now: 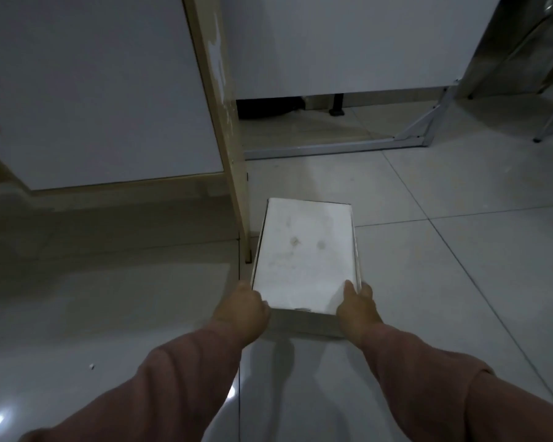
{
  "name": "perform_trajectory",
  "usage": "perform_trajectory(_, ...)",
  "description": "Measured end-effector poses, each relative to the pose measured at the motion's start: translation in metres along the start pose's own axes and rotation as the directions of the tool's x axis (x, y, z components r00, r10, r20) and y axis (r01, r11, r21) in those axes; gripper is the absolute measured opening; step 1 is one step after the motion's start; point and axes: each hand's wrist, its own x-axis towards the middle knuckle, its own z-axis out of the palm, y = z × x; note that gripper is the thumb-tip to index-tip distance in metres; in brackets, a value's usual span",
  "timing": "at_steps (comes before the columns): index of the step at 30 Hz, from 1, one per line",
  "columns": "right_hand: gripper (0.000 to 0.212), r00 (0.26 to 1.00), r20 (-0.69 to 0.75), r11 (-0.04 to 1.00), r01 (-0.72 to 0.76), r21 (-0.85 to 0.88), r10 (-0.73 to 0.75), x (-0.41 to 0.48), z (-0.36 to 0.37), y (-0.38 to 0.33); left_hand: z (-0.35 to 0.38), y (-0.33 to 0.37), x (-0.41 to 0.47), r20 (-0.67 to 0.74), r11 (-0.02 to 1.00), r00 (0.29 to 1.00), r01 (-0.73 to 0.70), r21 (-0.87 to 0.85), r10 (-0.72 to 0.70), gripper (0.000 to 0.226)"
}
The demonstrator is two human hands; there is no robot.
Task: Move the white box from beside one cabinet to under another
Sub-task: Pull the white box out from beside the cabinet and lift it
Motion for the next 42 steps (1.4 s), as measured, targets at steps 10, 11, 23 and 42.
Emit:
perform_trajectory(10, 0.05, 0.792, 0.13, 0.709, 0.596, -0.377, -0.597, -0.029, 0.029, -0.037, 0.014, -0.004, 0.001, 0.054, 0.81, 0.987, 0.157, -0.566, -0.153, 0.036)
perform_trajectory(11, 0.046, 0.774, 0.123, 0.676, 0.608, -0.416, -0.621, -0.028, 0.029, -0.04, 0.013, -0.002, -0.002, 0.061, 0.785, 0.983, 0.174, -0.595, -0.172, 0.035)
perform_trajectory(23, 0.031, 0.768, -0.013, 0.732, 0.605, -0.314, -0.64, -0.008, -0.016, -0.057, 0.006, -0.011, 0.016, 0.503, 0.08, 0.863, 0.506, -0.859, -0.05, 0.047)
perform_trajectory(42, 0.038, 0.914, -0.336, 0.904, 0.325, 0.276, -0.227, 0.052, -0.077, -0.017, 0.01, -0.01, 0.072, 0.596, -0.045, 0.803, 0.595, -0.802, 0.01, 0.05)
